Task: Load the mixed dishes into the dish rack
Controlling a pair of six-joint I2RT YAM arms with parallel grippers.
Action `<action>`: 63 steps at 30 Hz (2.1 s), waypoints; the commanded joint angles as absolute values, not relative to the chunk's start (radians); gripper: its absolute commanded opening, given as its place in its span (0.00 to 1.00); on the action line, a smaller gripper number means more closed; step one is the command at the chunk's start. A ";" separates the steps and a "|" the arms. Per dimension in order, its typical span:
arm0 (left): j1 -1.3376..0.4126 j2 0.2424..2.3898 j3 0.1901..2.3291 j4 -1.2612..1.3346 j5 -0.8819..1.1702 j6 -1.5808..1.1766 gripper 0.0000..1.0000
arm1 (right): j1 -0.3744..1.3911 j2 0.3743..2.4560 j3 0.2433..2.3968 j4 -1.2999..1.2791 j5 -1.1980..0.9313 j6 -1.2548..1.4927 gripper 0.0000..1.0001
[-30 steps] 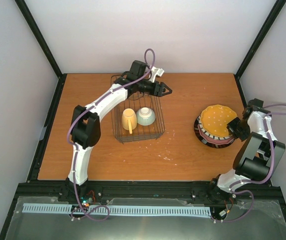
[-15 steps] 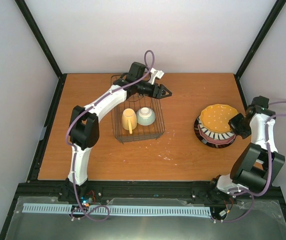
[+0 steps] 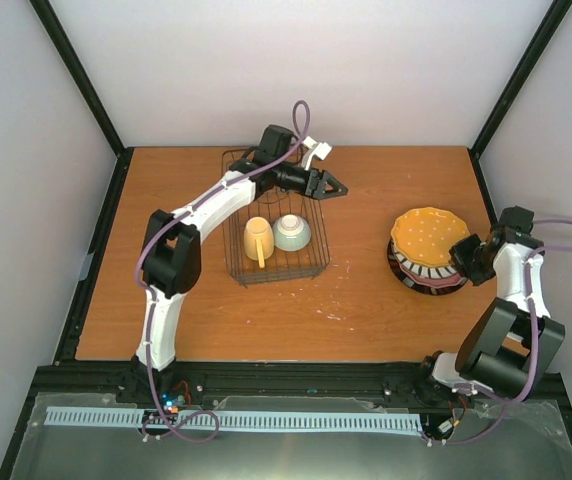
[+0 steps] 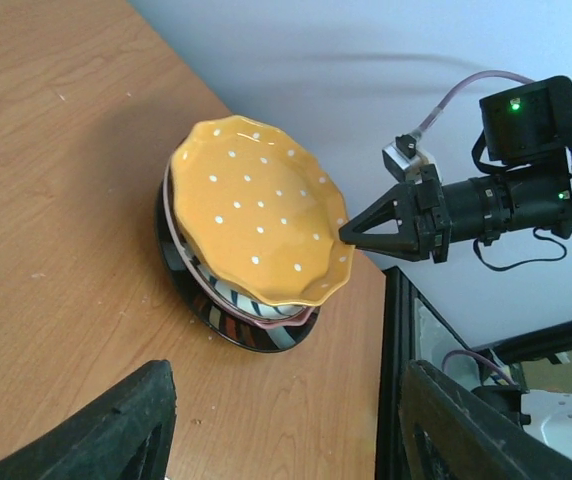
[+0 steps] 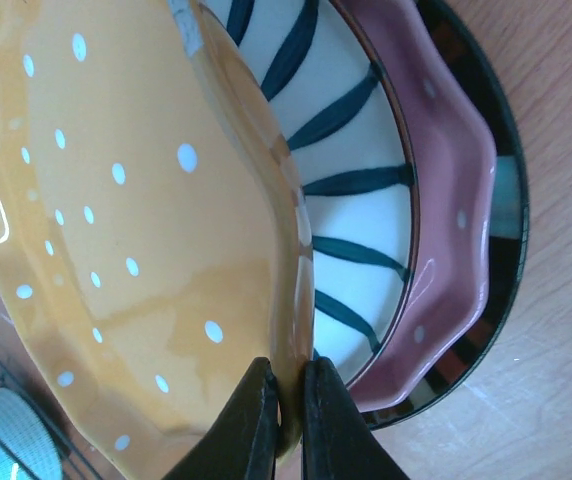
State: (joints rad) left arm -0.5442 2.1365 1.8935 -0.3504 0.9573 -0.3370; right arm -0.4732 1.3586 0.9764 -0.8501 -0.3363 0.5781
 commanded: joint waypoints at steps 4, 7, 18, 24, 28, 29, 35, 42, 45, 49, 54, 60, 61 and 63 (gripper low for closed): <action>-0.543 2.259 1.975 -0.290 1.124 -0.402 0.63 | -0.488 1.264 0.926 -0.649 -0.547 0.638 0.03; -0.549 2.277 1.983 -0.262 1.137 -0.427 0.63 | -0.492 1.246 0.930 -0.637 -0.558 0.638 0.03; -0.586 2.328 2.001 -0.219 1.170 -0.467 0.68 | -0.492 1.166 0.839 -0.540 -0.640 0.681 0.03; -0.605 2.365 2.014 -0.172 1.195 -0.517 0.73 | -0.491 1.137 0.819 -0.509 -0.690 0.704 0.03; -0.613 2.391 2.025 -0.169 1.203 -0.537 0.75 | -0.485 1.112 0.821 -0.503 -0.711 0.714 0.03; -0.615 2.397 2.025 -0.169 1.205 -0.544 0.76 | -0.482 1.105 0.822 -0.502 -0.715 0.717 0.03; -0.634 2.429 2.035 -0.082 1.228 -0.605 0.76 | -0.462 1.073 0.808 -0.490 -0.732 0.741 0.03; -0.651 2.446 2.051 -0.006 1.247 -0.682 0.77 | -0.449 1.027 0.777 -0.484 -0.750 0.753 0.03; -0.661 2.456 2.074 -0.006 1.246 -0.689 0.77 | -0.438 1.023 0.778 -0.479 -0.760 0.760 0.03; -0.677 2.464 2.092 -0.011 1.243 -0.690 0.77 | -0.423 1.019 0.781 -0.460 -0.774 0.775 0.03; -0.696 2.486 2.133 -0.017 1.238 -0.699 0.77 | -0.402 1.016 0.784 -0.450 -0.792 0.781 0.03; -0.718 2.540 2.223 -0.008 1.231 -0.735 0.46 | -0.368 1.009 0.767 -0.439 -0.808 0.788 0.03; -0.721 2.550 2.236 0.002 1.235 -0.747 0.31 | -0.361 1.010 0.767 -0.436 -0.809 0.788 0.03; -0.724 2.567 2.258 0.016 1.242 -0.768 0.02 | -0.350 1.013 0.765 -0.433 -0.810 0.786 0.03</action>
